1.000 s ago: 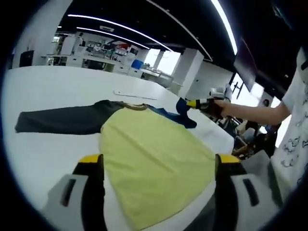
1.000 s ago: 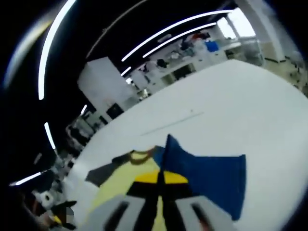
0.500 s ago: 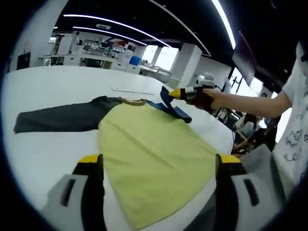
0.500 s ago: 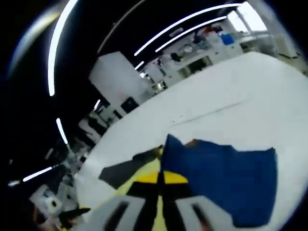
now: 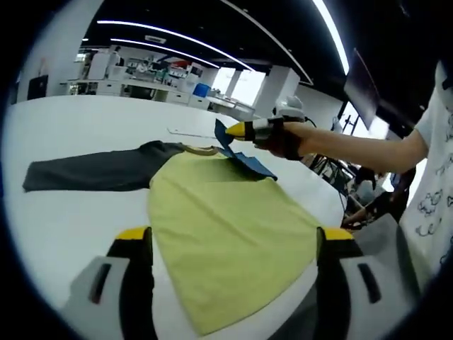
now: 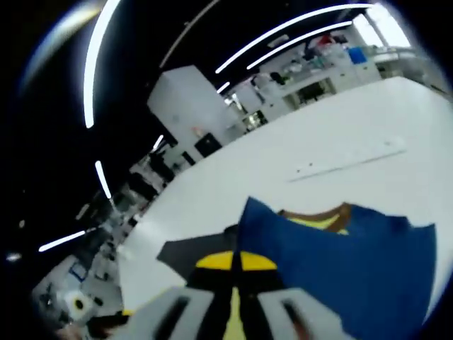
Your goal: Fold the garment on the visible template until the final outline fits inside the template.
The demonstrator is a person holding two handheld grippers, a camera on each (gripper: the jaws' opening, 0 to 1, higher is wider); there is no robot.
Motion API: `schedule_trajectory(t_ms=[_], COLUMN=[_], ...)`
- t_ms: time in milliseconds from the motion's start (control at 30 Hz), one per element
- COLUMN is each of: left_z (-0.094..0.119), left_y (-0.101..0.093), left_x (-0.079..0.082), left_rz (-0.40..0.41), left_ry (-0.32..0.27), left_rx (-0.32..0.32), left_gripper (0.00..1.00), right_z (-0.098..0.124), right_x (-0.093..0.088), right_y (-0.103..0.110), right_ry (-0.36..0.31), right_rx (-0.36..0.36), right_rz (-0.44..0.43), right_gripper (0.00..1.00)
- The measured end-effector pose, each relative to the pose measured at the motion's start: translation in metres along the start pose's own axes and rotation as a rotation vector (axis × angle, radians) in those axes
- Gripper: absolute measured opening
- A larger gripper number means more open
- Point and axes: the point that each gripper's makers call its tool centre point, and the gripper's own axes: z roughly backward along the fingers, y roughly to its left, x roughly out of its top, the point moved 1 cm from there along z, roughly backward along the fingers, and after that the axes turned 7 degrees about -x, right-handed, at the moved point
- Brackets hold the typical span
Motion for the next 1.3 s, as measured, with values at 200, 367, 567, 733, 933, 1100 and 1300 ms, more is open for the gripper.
schedule_trajectory(t_ms=[200, 367, 567, 733, 933, 1100, 1300], left_z=[0.002, 0.007, 0.013, 0.015, 0.017, 0.019, 0.021], left_y=[0.002, 0.003, 0.003, 0.001, 0.001, 0.004, 0.006], left_x=[-0.001, -0.003, -0.009, -0.007, -0.006, -0.007, -0.005], left_rz=[0.006, 0.016, 0.036, 0.038, 0.044, 0.050, 0.053], left_ry=[-0.004, -0.013, -0.020, -0.028, -0.041, -0.046, -0.058], left_rx=[0.006, 0.019, 0.037, 0.040, 0.051, 0.061, 0.071], left_gripper=[0.93, 0.93, 0.93, 0.93, 0.93, 0.93, 0.93], right_z=[-0.024, -0.044, -0.056, -0.072, -0.081, -0.087, -0.093], right_x=[-0.005, -0.015, -0.030, -0.045, -0.065, -0.073, -0.078], right_y=[0.024, 0.025, 0.033, 0.032, 0.025, 0.022, 0.020], right_ry=[0.020, 0.048, 0.071, 0.109, 0.155, 0.179, 0.205], right_rx=[0.030, 0.025, 0.029, 0.015, -0.013, -0.018, -0.016], right_rz=[0.037, 0.046, 0.025, 0.047, 0.068, 0.075, 0.125], right_gripper=[0.00, 0.00, 0.00, 0.00, 0.00, 0.00, 0.00])
